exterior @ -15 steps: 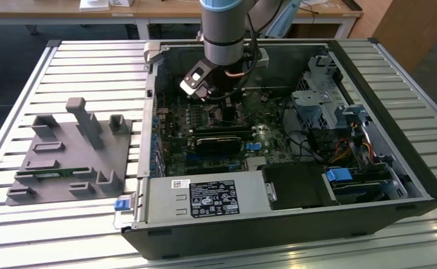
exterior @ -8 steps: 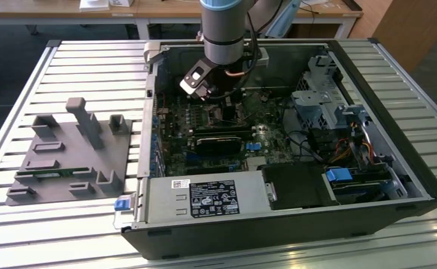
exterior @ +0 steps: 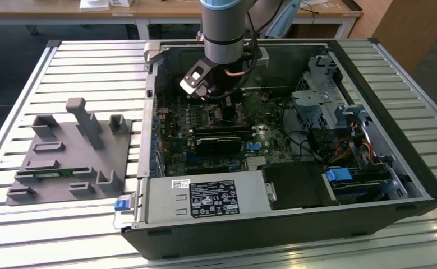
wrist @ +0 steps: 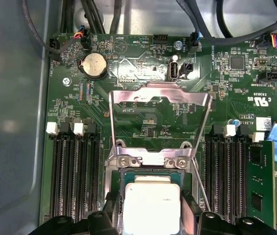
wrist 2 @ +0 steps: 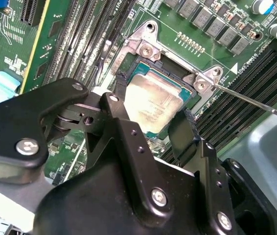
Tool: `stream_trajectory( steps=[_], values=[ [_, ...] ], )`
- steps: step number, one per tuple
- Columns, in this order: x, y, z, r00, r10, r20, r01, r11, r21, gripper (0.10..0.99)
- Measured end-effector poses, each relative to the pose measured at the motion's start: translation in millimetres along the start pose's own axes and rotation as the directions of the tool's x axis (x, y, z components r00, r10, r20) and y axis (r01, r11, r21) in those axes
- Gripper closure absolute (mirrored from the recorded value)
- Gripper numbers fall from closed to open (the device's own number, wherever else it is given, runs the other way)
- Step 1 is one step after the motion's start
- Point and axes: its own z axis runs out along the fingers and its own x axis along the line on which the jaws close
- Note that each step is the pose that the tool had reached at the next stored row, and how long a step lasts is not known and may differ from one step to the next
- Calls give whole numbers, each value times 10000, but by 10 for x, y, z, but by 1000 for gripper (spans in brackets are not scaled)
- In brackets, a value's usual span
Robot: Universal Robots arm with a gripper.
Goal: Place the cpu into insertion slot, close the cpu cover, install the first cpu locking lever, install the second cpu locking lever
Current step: 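Place the cpu into insertion slot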
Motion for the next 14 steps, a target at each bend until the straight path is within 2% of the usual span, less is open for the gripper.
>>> stream_trajectory(
  steps=[6, 9, 10, 13, 14],
  values=[
    [0, 9, -101, 10000, 0, -2, 0, 10000, 23, 475],
    [-7, 12, -115, 10000, 0, -10, 0, 10000, 51, 475],
    [-14, 13, -117, 10000, 1, -15, -1, 10000, 66, 490],
    [-26, 21, -120, 10000, 3, -43, -2, 9999, 124, 671],
    [-27, 24, -122, 10000, 4, -58, -3, 9999, 146, 671]
  ],
)
